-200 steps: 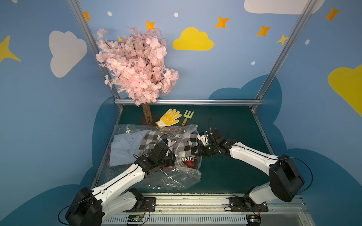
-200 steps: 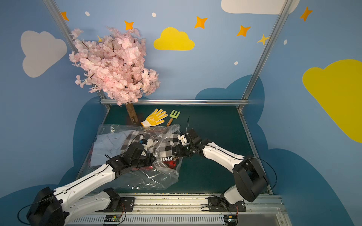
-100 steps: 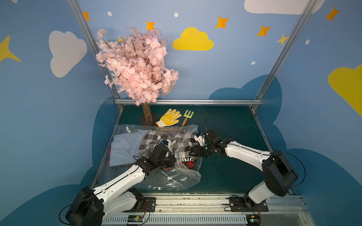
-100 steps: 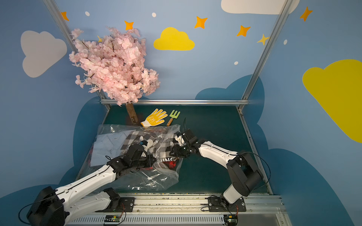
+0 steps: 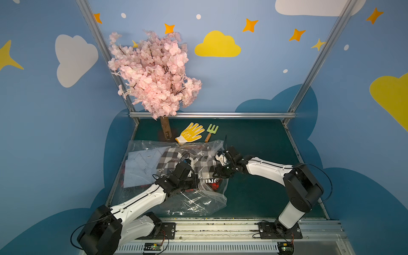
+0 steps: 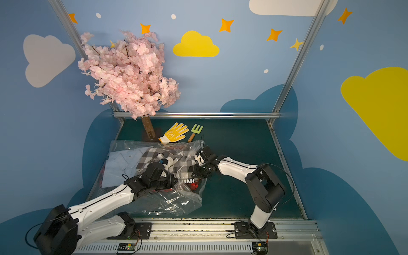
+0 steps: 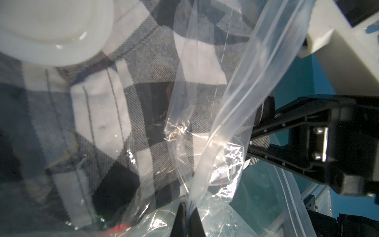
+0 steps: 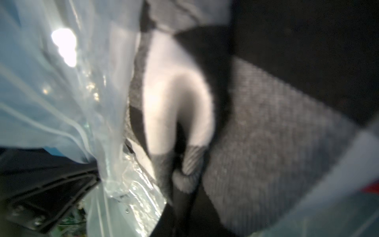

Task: Take the shirt out of the vacuum bag
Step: Take out the shirt from the vacuum bag.

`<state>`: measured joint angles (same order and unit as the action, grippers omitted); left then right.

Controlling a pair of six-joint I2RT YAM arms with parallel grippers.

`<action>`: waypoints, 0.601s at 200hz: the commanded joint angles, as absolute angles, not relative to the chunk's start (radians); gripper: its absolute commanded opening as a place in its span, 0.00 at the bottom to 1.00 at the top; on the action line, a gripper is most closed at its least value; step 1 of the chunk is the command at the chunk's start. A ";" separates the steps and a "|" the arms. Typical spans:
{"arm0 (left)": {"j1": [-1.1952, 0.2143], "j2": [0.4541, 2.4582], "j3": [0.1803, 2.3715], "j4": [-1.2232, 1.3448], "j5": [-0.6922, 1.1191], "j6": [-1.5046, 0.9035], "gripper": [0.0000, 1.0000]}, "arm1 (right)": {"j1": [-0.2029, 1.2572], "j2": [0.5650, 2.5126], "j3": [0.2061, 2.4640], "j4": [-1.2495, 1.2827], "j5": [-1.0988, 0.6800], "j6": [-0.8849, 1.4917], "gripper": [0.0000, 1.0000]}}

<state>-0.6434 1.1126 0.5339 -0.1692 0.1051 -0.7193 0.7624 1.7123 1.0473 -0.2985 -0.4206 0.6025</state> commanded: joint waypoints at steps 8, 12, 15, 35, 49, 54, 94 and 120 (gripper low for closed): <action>-0.643 1.115 0.523 -0.207 0.101 -0.712 0.03 | 0.770 1.696 1.087 -0.292 -0.398 0.599 0.00; -0.643 1.114 0.523 -0.210 0.099 -0.712 0.03 | 0.771 1.685 1.088 -0.293 -0.398 0.597 0.00; -0.643 1.114 0.523 -0.213 0.097 -0.711 0.03 | 0.771 1.678 1.089 -0.295 -0.397 0.595 0.00; -0.641 1.106 0.525 -0.220 0.086 -0.704 0.03 | 0.770 1.638 1.121 -0.345 -0.390 0.569 0.00; -0.640 1.100 0.526 -0.221 0.079 -0.700 0.03 | 0.770 1.620 1.149 -0.382 -0.402 0.549 0.00; -0.639 1.100 0.527 -0.223 0.075 -0.699 0.03 | 0.770 1.617 1.160 -0.399 -0.407 0.543 0.00; -0.635 1.099 0.537 -0.232 0.073 -0.689 0.03 | 0.768 1.618 1.202 -0.453 -0.429 0.537 0.02; -0.634 1.098 0.539 -0.237 0.073 -0.687 0.03 | 0.769 1.620 1.226 -0.477 -0.433 0.534 0.07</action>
